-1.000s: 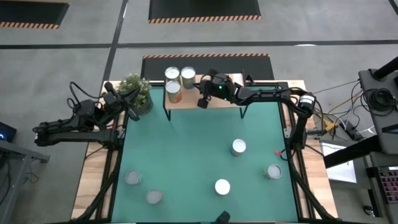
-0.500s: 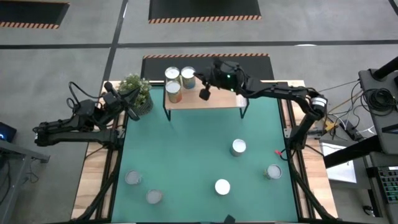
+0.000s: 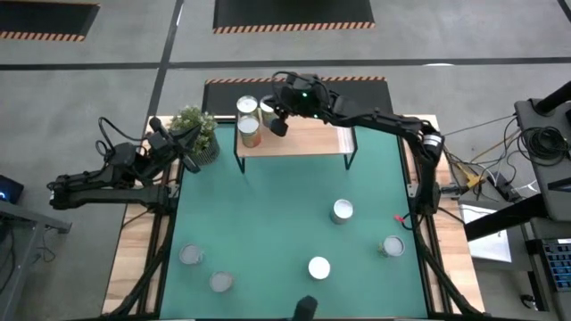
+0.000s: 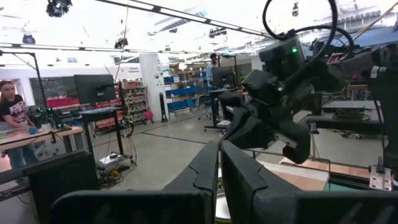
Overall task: Pick and place cans onto a shelf
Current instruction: Put the big canned cherries on the shelf
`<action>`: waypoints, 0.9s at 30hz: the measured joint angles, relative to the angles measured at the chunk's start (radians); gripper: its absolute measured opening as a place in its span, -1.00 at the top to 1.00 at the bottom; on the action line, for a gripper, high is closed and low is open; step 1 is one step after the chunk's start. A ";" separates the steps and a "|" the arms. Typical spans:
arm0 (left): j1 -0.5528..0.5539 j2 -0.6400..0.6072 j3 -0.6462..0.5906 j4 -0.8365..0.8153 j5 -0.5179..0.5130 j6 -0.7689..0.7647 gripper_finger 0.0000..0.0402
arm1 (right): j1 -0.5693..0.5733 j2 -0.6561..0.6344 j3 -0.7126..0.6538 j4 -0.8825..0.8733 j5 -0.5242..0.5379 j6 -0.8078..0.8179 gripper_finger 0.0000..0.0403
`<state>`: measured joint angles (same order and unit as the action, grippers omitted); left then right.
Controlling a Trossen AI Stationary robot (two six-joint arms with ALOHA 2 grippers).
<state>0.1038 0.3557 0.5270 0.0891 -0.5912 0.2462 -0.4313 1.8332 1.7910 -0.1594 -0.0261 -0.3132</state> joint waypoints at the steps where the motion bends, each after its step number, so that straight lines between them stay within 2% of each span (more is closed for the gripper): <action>1: 0.000 0.000 0.000 0.000 0.000 0.000 0.99 | -0.002 0.010 0.013 -0.004 0.000 -0.001 0.96; 9: 0.000 0.000 0.000 0.000 0.000 0.000 0.99 | -0.018 0.067 0.071 -0.077 0.002 -0.024 0.96; 16: 0.000 -0.001 0.000 0.000 0.000 0.000 0.99 | -0.021 0.093 0.054 -0.072 0.000 -0.072 0.96; 27: 0.000 -0.001 0.000 0.000 0.000 0.000 0.99 | -0.021 0.055 0.054 -0.188 0.003 -0.171 0.96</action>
<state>0.1040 0.3546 0.5270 0.0887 -0.5911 0.2462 -0.4522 1.8885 1.8447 -0.3474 -0.0234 -0.4844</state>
